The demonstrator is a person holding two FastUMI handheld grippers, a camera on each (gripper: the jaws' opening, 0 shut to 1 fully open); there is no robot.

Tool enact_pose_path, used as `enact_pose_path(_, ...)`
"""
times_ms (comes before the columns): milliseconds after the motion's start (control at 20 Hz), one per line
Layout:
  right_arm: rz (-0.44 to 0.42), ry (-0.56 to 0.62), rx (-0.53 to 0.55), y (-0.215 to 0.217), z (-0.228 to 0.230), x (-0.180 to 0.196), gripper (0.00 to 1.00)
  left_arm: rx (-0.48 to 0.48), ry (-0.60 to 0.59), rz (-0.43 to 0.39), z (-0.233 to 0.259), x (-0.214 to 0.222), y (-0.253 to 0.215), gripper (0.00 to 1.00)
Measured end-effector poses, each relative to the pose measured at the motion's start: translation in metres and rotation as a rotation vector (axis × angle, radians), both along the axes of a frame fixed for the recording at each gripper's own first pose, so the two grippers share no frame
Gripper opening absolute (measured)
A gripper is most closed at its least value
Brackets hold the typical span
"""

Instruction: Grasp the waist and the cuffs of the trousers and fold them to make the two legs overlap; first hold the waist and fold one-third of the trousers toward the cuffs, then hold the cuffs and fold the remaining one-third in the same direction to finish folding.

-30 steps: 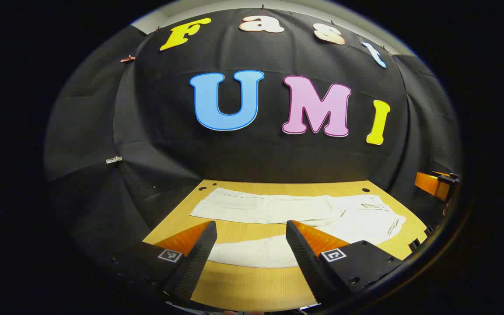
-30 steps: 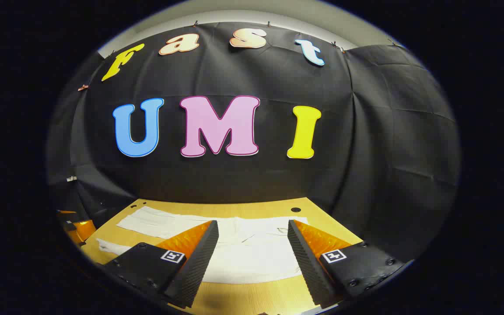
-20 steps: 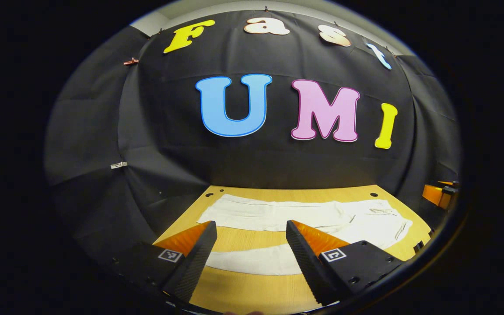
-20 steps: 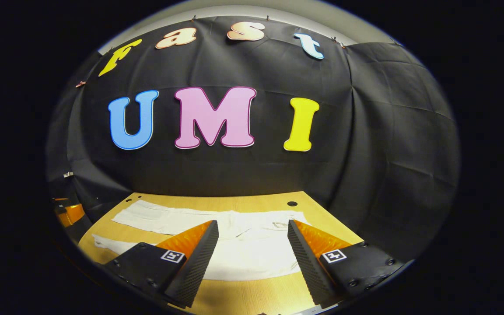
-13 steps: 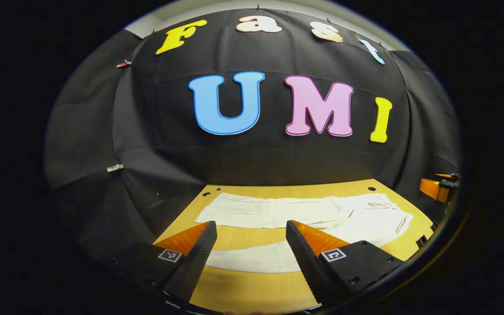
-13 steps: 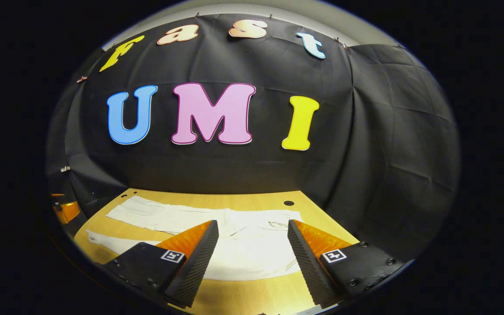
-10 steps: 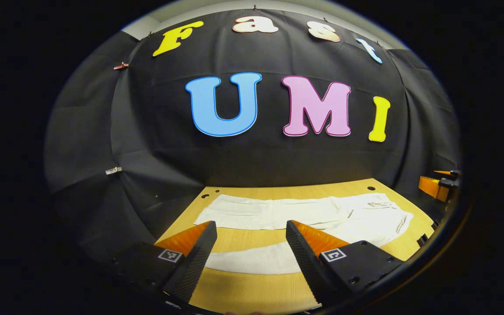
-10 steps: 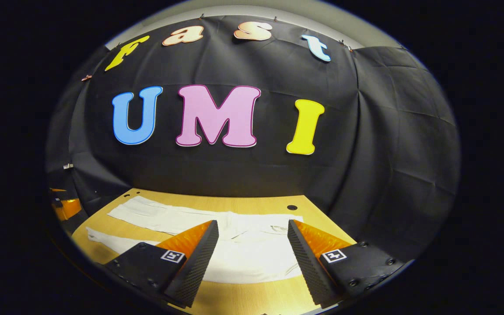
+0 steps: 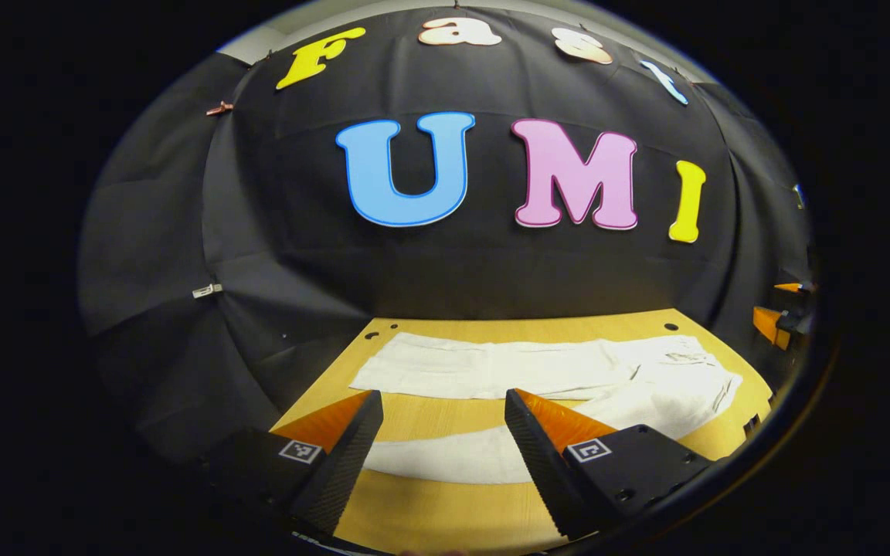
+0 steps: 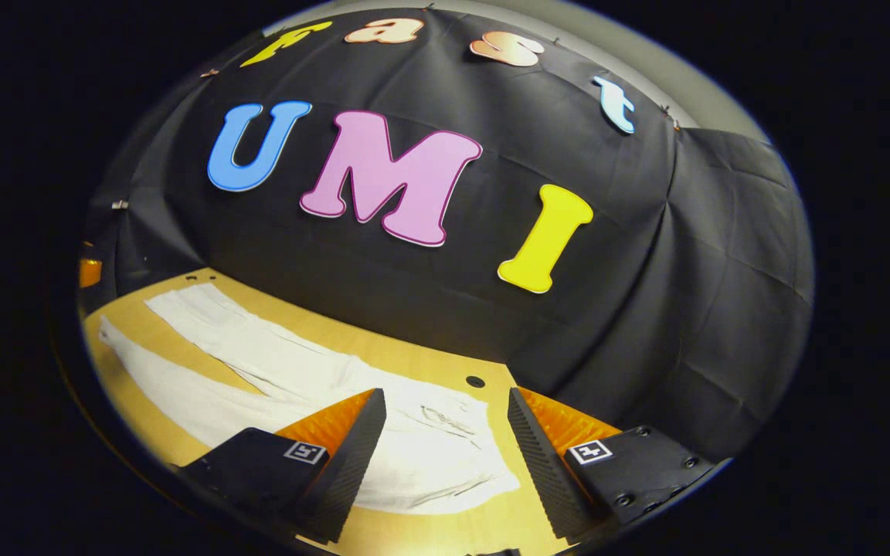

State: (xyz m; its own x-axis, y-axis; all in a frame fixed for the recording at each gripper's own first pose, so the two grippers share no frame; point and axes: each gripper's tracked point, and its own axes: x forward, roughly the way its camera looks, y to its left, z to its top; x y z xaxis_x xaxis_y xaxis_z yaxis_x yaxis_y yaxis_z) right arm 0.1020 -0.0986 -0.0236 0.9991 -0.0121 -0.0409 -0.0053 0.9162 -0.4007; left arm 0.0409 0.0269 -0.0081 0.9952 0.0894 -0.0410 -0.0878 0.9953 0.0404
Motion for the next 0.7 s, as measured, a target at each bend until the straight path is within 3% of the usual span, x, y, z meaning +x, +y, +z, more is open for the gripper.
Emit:
enact_pose_path(200,0.041,0.04,-0.108,-0.016,-0.014,0.024,0.97,-0.011,0.034,0.065,-0.012,0.004,0.021,0.99)
enact_pose_path(400,0.151,0.12,-0.243,-0.02,-0.039,0.046,0.97,0.0,0.068,0.111,-0.023,0.008,0.038,0.99)
enact_pose_path(550,0.221,0.212,-0.271,-0.03,-0.067,0.065,0.97,-0.033,0.126,0.097,-0.037,0.013,0.042,0.99)
enact_pose_path(700,0.277,0.299,-0.392,-0.054,-0.097,0.077,0.97,-0.015,0.151,0.122,-0.042,0.015,0.052,0.99)
